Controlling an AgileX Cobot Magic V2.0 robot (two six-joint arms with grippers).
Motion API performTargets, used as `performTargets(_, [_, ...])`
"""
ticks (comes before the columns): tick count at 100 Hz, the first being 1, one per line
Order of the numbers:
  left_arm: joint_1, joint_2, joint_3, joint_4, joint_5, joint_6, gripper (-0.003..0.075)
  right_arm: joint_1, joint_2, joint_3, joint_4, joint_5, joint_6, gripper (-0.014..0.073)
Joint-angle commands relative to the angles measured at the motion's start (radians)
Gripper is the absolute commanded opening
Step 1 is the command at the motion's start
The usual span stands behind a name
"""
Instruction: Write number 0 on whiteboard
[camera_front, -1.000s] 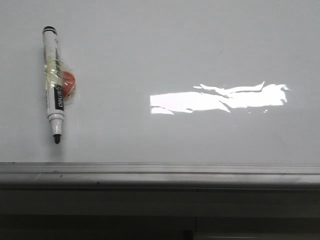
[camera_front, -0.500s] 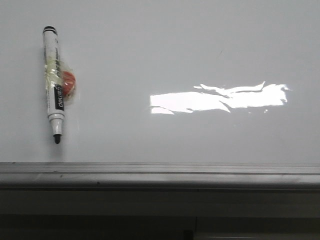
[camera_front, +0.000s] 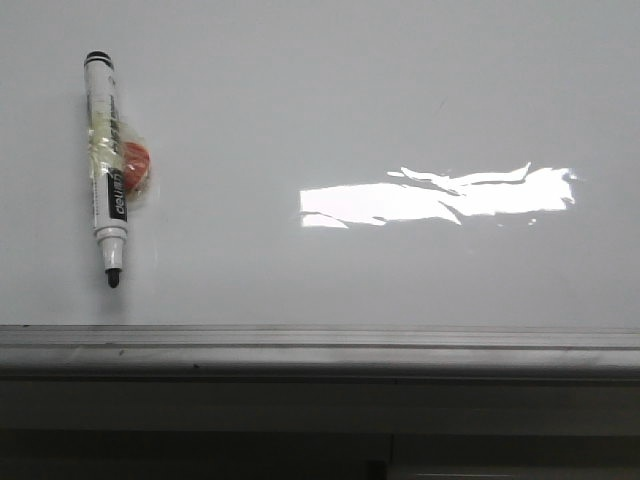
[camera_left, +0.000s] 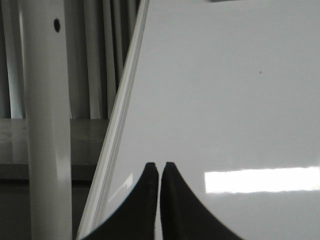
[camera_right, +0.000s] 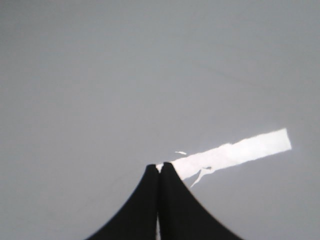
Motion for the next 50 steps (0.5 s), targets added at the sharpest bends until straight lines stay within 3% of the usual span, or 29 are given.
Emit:
performTargets(1, [-0.008,-0.013,-0.065,-0.088,0.011,-0.017,-0.0020,-0.004,-0.018,-0.054,0.006,0.035,0.051,-0.0071])
performTargets(10, [-0.008,0.047,-0.160,-0.080,0.153,-0.012,-0.0020,0.010,-0.011,-0.153,0.047,0.259,0.130,-0.0071])
performTargets(24, [-0.008,0.183,-0.281,-0.169,0.215,-0.012,-0.0020,0.050,0.017,-0.315,0.074,0.601,0.130,-0.0071])
performTargets(39, [-0.008,0.269,-0.324,-0.279,0.124,-0.012,-0.0020,0.071,0.021,-0.365,0.074,0.609,0.130,-0.0071])
performTargets(50, [-0.008,0.289,-0.324,-0.290,0.138,-0.012,-0.0020,0.071,0.021,-0.365,0.074,0.633,0.130,-0.0071])
